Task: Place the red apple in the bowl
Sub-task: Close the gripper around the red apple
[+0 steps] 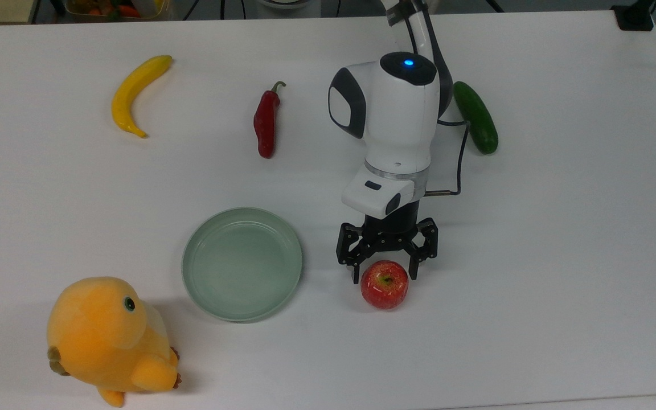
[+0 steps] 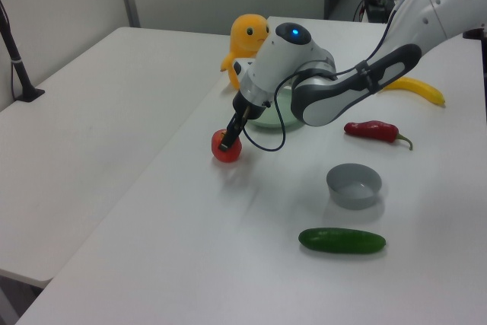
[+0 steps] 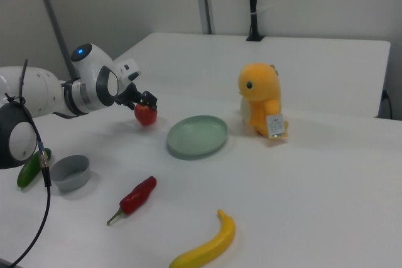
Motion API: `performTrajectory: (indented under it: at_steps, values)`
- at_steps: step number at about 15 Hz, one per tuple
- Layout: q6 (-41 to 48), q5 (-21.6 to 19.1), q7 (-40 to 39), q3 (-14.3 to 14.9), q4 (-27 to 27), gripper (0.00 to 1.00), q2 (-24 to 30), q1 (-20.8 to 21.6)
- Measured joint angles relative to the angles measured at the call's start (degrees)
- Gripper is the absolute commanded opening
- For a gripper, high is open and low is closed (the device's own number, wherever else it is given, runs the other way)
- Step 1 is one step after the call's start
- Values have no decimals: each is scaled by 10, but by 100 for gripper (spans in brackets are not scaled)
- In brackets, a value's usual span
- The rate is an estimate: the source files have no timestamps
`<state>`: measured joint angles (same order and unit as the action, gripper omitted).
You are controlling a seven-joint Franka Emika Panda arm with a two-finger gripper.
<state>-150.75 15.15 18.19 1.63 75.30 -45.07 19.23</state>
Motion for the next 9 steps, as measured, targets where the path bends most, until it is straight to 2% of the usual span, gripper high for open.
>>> performTrajectory:
  at_steps: [2, 6, 8, 9]
  values:
    - [-11, 5, 0, 0, 0, 98, -6, 2]
    - [-16, 23, 2, 0, 0, 78, -13, 2]
    - [-16, 25, 2, 0, -1, 50, -14, 3]
    - [-16, 32, 2, 0, -1, 45, -14, 3]
